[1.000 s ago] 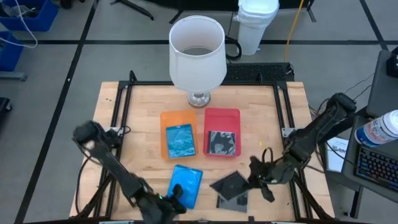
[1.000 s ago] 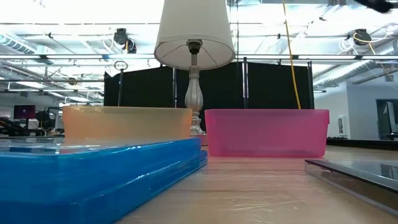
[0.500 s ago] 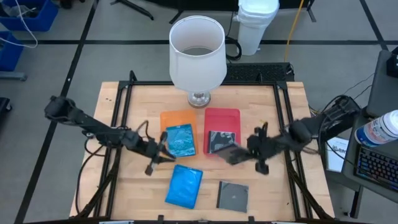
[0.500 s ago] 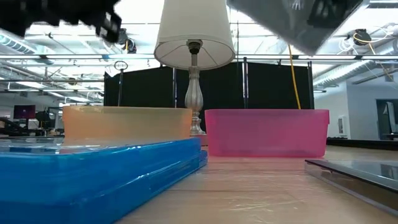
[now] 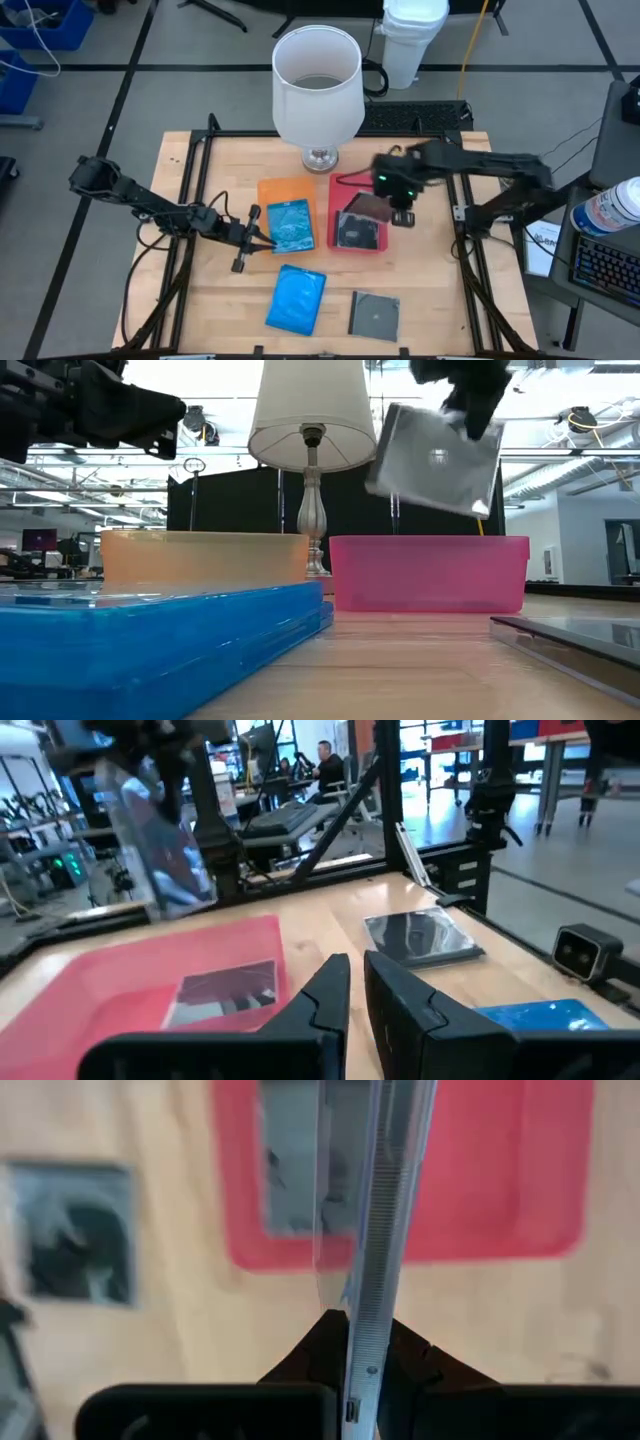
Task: Pick & place jewel cases by type
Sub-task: Put the black CD case into the red bin
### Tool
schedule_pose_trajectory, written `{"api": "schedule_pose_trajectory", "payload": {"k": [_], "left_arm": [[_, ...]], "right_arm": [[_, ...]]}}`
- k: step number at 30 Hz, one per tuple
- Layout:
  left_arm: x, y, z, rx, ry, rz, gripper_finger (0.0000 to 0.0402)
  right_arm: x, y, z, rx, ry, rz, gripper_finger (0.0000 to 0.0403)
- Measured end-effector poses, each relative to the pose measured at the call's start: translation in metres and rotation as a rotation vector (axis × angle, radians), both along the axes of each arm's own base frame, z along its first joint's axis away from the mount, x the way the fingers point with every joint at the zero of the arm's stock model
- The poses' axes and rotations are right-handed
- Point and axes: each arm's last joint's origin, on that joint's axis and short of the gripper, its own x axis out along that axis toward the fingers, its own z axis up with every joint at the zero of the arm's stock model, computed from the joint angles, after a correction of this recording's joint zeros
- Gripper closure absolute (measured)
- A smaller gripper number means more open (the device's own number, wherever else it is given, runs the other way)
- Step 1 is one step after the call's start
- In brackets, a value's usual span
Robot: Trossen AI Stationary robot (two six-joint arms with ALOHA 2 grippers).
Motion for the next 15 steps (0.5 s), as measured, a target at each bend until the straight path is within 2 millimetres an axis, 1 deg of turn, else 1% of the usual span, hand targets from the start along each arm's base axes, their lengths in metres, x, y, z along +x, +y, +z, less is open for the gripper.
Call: {"api": "schedule_pose_trajectory", "payload": {"k": [3, 6, 8, 11, 15], "left_arm": [[0.000, 0.000, 0.000, 0.039, -0.013, 0.000, 0.0360], [0.000, 0.000, 0.000, 0.049, -0.009, -0.001, 0.0360], [0.000, 0.000, -0.001, 0.047, -0.001, -0.001, 0.0360], [0.000, 0.000, -0.001, 0.049, 0.003, -0.001, 0.0360], [0.000, 0.000, -0.003, 0.054, 0.017, -0.001, 0.0360]], "right_arm": [[0.023, -0.019, -0.009, -0.002, 0.133, 0.042, 0.0383], [0.045, -0.036, -0.020, 0.011, 0.183, 0.095, 0.0383], [0.056, -0.044, -0.026, 0.059, 0.183, 0.129, 0.0383], [0.067, -0.053, -0.035, 0.142, 0.173, 0.155, 0.0383], [0.070, -0.060, -0.045, 0.231, 0.186, 0.198, 0.0383]]}}
